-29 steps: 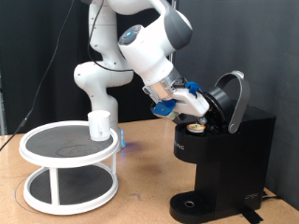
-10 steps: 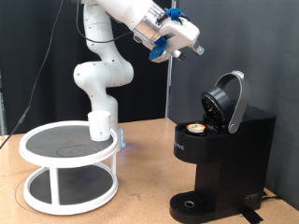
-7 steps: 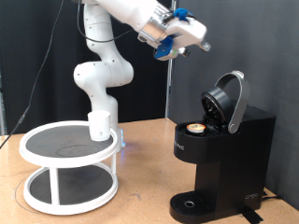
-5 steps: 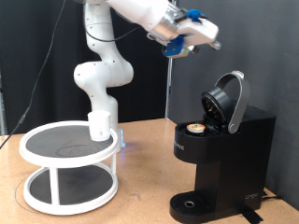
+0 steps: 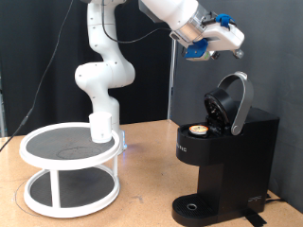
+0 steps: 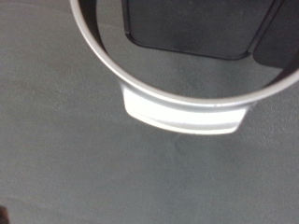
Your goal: Make a cup of coffee with the keurig machine
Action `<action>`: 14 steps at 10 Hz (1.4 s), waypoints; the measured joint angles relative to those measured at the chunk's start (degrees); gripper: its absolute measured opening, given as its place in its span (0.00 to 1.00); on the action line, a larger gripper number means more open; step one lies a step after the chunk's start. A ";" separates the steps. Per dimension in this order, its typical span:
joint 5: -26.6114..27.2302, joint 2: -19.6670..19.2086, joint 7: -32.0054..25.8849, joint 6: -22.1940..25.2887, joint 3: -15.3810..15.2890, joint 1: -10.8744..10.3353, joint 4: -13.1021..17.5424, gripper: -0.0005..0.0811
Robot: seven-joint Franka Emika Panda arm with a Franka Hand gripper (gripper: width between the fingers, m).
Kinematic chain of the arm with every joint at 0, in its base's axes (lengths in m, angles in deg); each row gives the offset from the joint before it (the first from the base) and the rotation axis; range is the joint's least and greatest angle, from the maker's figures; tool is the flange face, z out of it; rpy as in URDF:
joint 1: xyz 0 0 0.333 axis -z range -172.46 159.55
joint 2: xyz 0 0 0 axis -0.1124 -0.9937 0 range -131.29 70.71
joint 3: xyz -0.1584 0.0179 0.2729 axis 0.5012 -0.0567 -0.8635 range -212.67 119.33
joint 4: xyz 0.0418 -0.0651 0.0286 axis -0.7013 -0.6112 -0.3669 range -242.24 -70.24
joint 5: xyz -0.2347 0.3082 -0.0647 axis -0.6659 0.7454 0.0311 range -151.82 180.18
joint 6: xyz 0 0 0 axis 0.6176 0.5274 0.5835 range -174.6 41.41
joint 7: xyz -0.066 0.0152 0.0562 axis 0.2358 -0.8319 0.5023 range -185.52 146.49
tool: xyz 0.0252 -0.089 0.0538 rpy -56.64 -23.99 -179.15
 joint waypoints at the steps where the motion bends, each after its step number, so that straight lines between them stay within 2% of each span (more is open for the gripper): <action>1: 0.08 -0.06 0.14 0.62 -0.21 -0.07 0.15 0.91; 4: -3.57 -1.81 5.61 -0.17 -3.72 -0.95 2.20 0.91; 8: -5.64 -4.60 9.77 -6.49 -8.92 -2.57 3.70 0.91; 11: -7.20 -6.16 11.72 -8.75 -11.10 -2.90 4.47 0.91; 14: -7.63 -6.60 12.43 -11.10 -11.90 -2.89 4.63 0.91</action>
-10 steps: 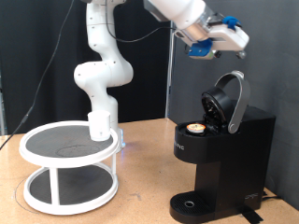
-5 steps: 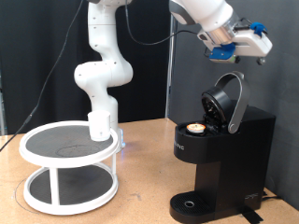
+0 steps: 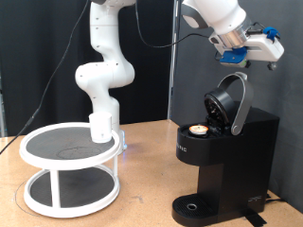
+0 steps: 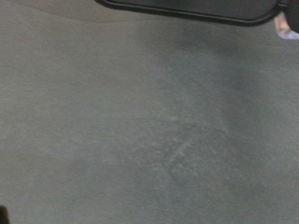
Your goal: Make a cup of coffee with the keurig machine
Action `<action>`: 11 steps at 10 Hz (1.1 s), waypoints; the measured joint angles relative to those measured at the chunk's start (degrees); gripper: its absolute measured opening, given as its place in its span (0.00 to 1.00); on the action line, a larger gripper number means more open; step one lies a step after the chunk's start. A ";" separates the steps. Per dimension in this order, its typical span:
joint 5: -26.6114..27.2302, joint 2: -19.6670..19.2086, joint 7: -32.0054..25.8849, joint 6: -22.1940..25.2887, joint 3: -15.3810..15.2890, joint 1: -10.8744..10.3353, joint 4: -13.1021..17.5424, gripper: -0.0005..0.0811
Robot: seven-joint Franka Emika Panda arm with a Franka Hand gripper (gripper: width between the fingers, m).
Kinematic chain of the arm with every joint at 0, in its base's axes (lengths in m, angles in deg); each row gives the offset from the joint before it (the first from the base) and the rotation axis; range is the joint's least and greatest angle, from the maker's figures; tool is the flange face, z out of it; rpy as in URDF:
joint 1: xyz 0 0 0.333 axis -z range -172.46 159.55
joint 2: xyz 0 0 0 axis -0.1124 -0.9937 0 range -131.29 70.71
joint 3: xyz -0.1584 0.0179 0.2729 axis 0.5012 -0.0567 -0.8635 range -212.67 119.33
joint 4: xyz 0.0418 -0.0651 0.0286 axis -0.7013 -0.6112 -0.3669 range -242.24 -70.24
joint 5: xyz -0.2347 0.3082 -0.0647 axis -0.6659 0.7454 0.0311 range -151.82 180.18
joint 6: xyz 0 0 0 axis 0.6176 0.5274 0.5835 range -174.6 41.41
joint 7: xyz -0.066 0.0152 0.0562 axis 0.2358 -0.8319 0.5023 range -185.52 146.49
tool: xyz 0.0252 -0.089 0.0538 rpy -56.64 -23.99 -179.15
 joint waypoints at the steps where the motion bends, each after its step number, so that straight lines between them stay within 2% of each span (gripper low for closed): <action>1: -0.70 0.00 0.07 -0.92 -0.05 0.00 0.00 0.87; 2: -1.48 0.00 0.26 -1.05 -0.05 0.03 0.00 0.87; 3: -2.24 0.00 0.70 -0.92 -0.04 0.05 -0.01 0.66; 4: -3.17 -0.02 1.44 -0.57 -0.02 0.09 -0.03 0.66; 5: -4.01 -0.04 2.20 -0.27 0.07 0.12 -0.10 0.44; 6: -4.52 -0.04 2.37 -0.10 0.22 0.17 -0.26 0.27; 7: -5.09 -0.04 2.38 0.26 0.33 0.36 -0.50 0.27; 8: -5.56 -0.01 2.39 0.46 0.43 0.57 -0.80 0.07; 9: -5.97 0.07 2.39 0.46 0.51 0.83 -1.31 0.03; 11: -6.14 0.45 2.39 0.29 0.64 1.38 -2.44 0.01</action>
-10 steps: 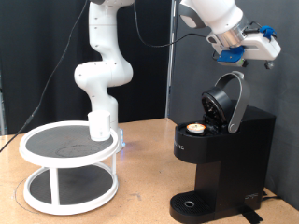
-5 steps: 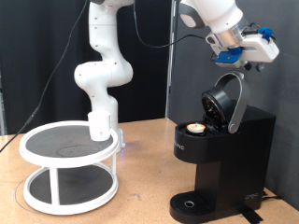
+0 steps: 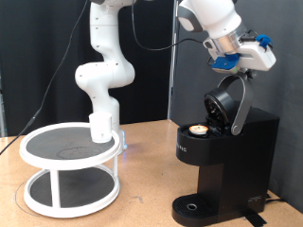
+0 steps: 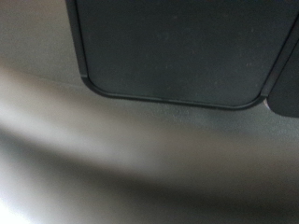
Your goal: Make a cup of coffee with the keurig machine
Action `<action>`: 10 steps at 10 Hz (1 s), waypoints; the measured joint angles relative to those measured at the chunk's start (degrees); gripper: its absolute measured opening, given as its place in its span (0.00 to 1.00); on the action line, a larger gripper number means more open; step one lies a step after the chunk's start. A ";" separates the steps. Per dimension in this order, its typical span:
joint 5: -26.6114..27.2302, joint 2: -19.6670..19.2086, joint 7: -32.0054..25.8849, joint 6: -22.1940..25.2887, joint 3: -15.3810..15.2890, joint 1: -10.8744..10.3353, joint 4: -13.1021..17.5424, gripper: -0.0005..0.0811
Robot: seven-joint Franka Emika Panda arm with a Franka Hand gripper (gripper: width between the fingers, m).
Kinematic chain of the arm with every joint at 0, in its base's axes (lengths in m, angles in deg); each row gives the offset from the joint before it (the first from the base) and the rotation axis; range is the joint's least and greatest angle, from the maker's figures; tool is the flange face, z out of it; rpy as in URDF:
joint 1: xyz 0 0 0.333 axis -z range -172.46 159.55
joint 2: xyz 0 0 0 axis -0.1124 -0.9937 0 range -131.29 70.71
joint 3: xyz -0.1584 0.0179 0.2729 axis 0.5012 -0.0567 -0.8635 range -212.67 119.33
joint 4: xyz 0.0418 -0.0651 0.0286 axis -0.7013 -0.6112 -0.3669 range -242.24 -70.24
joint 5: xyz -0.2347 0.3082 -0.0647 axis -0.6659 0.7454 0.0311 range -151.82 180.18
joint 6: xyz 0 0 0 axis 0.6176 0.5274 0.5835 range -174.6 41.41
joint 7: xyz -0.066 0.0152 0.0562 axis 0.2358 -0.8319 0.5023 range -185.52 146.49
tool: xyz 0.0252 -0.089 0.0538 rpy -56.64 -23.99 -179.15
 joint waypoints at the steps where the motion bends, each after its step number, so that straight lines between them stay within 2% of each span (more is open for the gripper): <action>1: 0.00 0.37 0.00 -0.40 0.08 0.28 -0.68 0.01; 5: 0.24 2.35 -0.05 -2.09 0.31 1.01 -2.74 0.01; 10: -0.09 4.30 -0.22 -2.06 1.51 2.87 -4.42 0.01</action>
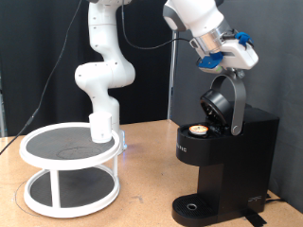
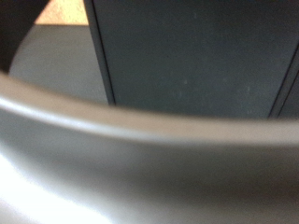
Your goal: Make a cup of coffee with the keurig machine
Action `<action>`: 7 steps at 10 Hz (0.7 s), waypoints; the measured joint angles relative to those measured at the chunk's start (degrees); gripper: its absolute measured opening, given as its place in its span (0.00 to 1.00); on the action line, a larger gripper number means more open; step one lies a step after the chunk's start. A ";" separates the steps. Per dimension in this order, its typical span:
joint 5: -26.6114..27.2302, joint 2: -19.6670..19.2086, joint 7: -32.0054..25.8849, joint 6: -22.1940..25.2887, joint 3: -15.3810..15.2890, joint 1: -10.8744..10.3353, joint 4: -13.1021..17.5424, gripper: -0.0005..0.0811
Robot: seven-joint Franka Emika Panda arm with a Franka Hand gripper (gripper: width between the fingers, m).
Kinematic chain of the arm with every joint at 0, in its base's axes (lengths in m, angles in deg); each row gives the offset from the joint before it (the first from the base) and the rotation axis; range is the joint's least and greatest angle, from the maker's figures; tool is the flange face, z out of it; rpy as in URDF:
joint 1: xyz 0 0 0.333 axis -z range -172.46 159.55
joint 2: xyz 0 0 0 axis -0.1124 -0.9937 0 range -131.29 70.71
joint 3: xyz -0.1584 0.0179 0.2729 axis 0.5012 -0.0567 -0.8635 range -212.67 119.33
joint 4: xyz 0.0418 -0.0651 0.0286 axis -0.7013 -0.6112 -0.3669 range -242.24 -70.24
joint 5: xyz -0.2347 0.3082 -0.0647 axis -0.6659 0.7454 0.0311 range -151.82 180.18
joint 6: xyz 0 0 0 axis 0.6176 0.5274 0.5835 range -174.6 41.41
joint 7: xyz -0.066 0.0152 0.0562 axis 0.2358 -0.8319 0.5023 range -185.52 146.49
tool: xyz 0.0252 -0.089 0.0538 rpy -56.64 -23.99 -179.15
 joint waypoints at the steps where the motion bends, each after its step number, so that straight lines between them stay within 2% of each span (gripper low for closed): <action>1: -0.55 0.48 -0.29 0.11 0.27 0.48 -0.37 0.01; 4: -3.89 2.20 -1.30 0.18 1.05 2.01 -2.45 0.01; 7: -4.47 2.32 -3.78 -2.12 1.35 2.82 -6.57 0.01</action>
